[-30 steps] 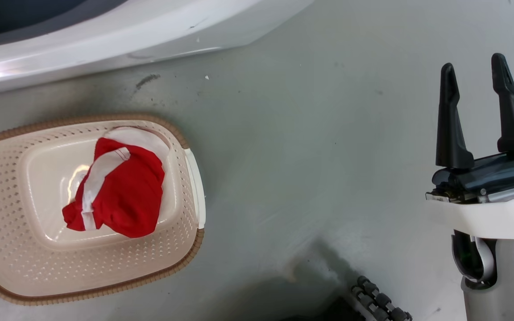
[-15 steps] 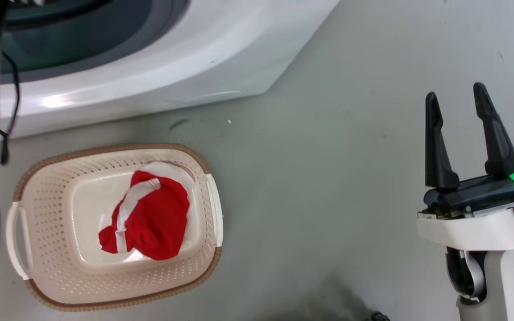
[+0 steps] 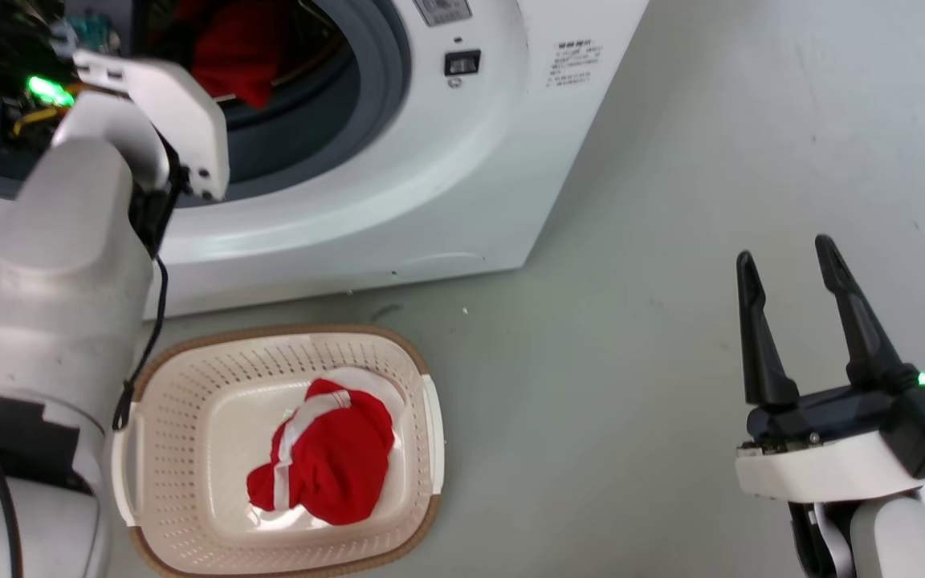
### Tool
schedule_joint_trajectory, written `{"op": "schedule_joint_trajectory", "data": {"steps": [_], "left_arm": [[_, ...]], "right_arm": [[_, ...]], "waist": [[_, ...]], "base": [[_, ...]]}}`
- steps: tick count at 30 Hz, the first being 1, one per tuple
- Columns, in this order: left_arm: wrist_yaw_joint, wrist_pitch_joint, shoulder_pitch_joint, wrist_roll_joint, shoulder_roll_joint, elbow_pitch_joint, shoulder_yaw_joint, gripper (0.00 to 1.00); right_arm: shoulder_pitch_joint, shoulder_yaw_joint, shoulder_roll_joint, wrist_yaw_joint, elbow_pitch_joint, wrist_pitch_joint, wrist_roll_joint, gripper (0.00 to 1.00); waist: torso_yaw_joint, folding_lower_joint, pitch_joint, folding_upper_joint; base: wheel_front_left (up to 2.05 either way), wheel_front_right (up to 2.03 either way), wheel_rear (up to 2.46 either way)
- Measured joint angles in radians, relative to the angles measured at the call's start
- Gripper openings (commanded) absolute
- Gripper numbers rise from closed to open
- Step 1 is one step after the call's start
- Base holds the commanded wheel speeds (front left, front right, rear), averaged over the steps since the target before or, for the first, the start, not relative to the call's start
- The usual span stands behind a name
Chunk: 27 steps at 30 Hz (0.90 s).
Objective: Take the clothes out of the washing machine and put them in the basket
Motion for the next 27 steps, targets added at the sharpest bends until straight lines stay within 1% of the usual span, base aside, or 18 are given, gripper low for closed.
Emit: {"op": "schedule_joint_trajectory", "data": {"steps": [6,9,12,17,24,27], "left_arm": [[0.000,-0.100,0.131,-0.044,-0.002,-0.043,-0.006,0.00],[0.007,-0.128,0.192,-0.051,-0.008,-0.071,-0.004,0.00],[0.036,-0.142,0.269,-0.049,-0.017,-0.120,-0.005,0.00],[0.088,-0.150,0.405,-0.042,-0.023,-0.246,0.002,0.00],[0.148,-0.151,0.614,-0.036,-0.019,-0.482,0.003,0.00],[0.175,-0.147,0.698,-0.037,-0.005,-0.584,0.000,0.00]], "right_arm": [[0.053,-0.001,0.000,0.000,0.011,0.000,-0.015,1.00],[0.079,0.002,0.000,0.000,0.014,0.000,-0.022,1.00],[0.103,0.007,0.000,0.000,0.016,0.000,-0.030,1.00],[0.133,0.009,0.000,0.000,0.017,0.000,-0.038,1.00],[0.171,0.012,0.000,0.000,0.021,0.000,-0.039,1.00],[0.184,0.012,0.000,0.000,0.023,0.000,-0.039,1.00]], "waist": [[0.031,0.0000,-0.093,0.0000],[0.045,-0.0001,-0.138,0.0000],[0.057,-0.0001,-0.182,0.0000],[0.075,-0.0001,-0.244,0.0000],[0.092,-0.0001,-0.307,0.0000],[0.098,0.0000,-0.328,0.0000]], "base": [[0.00,0.00,0.00],[0.00,0.00,0.00],[0.00,0.00,0.00],[0.00,0.00,0.00],[0.00,0.00,0.00],[0.00,0.00,0.00]]}}
